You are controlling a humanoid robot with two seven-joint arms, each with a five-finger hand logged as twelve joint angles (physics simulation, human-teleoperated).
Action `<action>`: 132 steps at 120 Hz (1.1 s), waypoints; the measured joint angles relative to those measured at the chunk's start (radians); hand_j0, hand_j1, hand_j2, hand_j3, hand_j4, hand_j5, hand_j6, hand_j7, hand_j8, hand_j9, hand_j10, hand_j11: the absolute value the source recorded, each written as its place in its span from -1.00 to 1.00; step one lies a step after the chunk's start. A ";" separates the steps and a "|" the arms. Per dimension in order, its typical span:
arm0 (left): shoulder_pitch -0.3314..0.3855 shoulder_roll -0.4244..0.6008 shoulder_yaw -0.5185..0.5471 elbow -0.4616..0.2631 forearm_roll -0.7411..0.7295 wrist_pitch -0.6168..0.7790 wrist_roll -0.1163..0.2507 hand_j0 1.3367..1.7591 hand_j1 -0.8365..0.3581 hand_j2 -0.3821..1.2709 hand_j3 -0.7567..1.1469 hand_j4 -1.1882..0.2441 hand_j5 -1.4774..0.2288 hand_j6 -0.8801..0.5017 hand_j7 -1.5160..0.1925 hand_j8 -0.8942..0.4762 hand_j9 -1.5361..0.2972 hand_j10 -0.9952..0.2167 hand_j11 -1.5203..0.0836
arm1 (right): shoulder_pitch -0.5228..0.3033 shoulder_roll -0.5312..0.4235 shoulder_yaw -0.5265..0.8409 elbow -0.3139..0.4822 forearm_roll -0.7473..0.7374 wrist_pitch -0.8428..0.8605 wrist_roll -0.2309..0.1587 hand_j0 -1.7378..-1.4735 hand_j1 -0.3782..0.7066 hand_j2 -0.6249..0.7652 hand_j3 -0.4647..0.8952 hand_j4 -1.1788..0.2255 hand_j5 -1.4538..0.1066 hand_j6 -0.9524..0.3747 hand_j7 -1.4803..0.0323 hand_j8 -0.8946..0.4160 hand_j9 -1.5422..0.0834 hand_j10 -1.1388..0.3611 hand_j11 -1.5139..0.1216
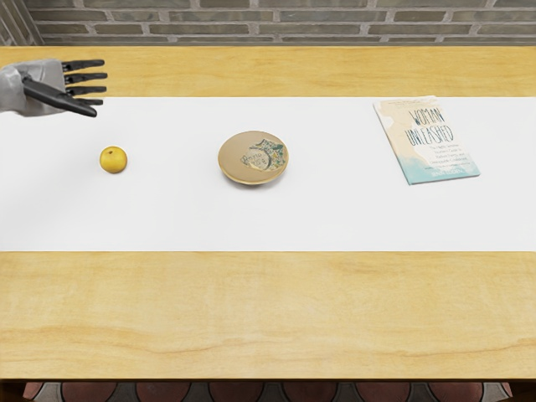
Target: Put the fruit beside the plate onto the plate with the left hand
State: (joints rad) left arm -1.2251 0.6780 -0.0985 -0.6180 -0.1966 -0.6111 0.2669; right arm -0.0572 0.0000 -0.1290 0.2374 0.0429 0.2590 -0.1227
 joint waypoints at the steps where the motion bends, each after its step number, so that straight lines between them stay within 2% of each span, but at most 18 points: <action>1: 0.000 0.000 0.000 0.000 0.001 0.000 0.002 0.52 0.98 -0.54 -0.20 0.66 0.73 0.27 0.77 0.30 0.68 0.64 0.90 | 0.000 0.000 0.000 0.001 0.000 0.000 0.000 -0.40 -0.91 -0.11 -0.32 0.66 0.84 0.41 0.93 0.34 0.87 0.50 0.82; 17: -0.016 0.016 0.005 0.002 0.049 0.000 0.022 0.52 0.98 -0.54 -0.20 0.66 0.73 0.27 0.77 0.30 0.68 0.64 0.90 | -0.002 0.000 0.001 -0.003 0.003 -0.002 0.000 -0.40 -0.91 -0.11 -0.32 0.66 0.84 0.41 0.93 0.34 0.87 0.50 0.82; 44: -0.018 -0.010 0.006 0.003 0.385 0.004 0.027 0.52 0.99 -0.54 -0.21 0.66 0.73 0.27 0.77 0.31 0.68 0.64 0.90 | -0.003 0.000 0.002 -0.007 0.004 -0.003 0.000 -0.40 -0.91 -0.11 -0.32 0.66 0.84 0.41 0.93 0.34 0.87 0.50 0.82; 49: -0.018 -0.062 0.010 0.002 0.440 0.038 0.026 0.52 0.98 -0.54 -0.21 0.66 0.73 0.27 0.77 0.31 0.68 0.64 0.90 | -0.003 0.000 0.002 -0.007 0.004 -0.003 0.000 -0.40 -0.91 -0.11 -0.32 0.66 0.84 0.41 0.93 0.34 0.87 0.50 0.82; 56: -0.042 -0.076 0.043 -0.005 0.495 0.106 0.023 0.52 0.98 -0.54 -0.20 0.66 0.73 0.27 0.77 0.30 0.68 0.64 0.90 | -0.003 0.000 0.002 -0.007 0.005 -0.003 0.000 -0.40 -0.91 -0.11 -0.32 0.66 0.84 0.41 0.93 0.34 0.87 0.50 0.82; 66: -0.079 -0.068 0.100 -0.061 0.536 0.237 0.020 0.52 0.98 -0.54 -0.21 0.65 0.73 0.27 0.77 0.30 0.67 0.64 0.89 | -0.004 0.000 0.002 -0.007 0.005 -0.003 0.000 -0.40 -0.91 -0.11 -0.32 0.66 0.84 0.41 0.93 0.34 0.87 0.50 0.82; 75: -0.124 -0.069 0.183 -0.152 0.556 0.397 0.013 0.52 0.96 -0.53 -0.20 0.64 0.71 0.26 0.76 0.29 0.66 0.62 0.88 | -0.004 0.000 0.002 -0.007 0.005 -0.003 0.000 -0.40 -0.91 -0.11 -0.32 0.66 0.84 0.41 0.93 0.34 0.87 0.50 0.82; 82: -0.159 -0.073 0.272 -0.237 0.570 0.539 -0.010 0.52 0.94 -0.53 -0.20 0.63 0.70 0.24 0.74 0.27 0.64 0.60 0.86 | -0.004 0.000 0.002 -0.007 0.005 -0.003 0.000 -0.40 -0.91 -0.11 -0.32 0.66 0.84 0.41 0.93 0.34 0.87 0.50 0.82; 96: -0.165 -0.101 0.422 -0.366 0.587 0.762 -0.041 0.52 0.90 -0.53 -0.21 0.60 0.66 0.21 0.71 0.24 0.61 0.57 0.82 | -0.004 0.000 0.002 -0.007 0.005 -0.003 0.000 -0.40 -0.91 -0.11 -0.32 0.66 0.84 0.41 0.93 0.34 0.87 0.50 0.82; 111: -0.162 -0.167 0.541 -0.415 0.608 0.897 -0.052 0.52 0.81 -0.52 -0.20 0.54 0.60 0.14 0.64 0.18 0.55 0.50 0.76 | -0.004 0.000 0.002 -0.007 0.005 -0.003 0.000 -0.40 -0.91 -0.11 -0.32 0.66 0.84 0.41 0.93 0.34 0.87 0.50 0.82; 132: -0.153 -0.164 0.595 -0.431 0.635 0.968 -0.056 0.52 0.64 -0.49 -0.20 0.42 0.47 0.02 0.51 0.05 0.43 0.35 0.62 | -0.004 0.000 0.002 -0.007 0.005 -0.003 0.000 -0.40 -0.91 -0.11 -0.32 0.66 0.84 0.41 0.93 0.34 0.87 0.50 0.82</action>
State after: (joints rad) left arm -1.3783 0.5139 0.4963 -1.0492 0.4381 0.3574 0.2108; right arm -0.0613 0.0000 -0.1273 0.2300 0.0476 0.2562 -0.1227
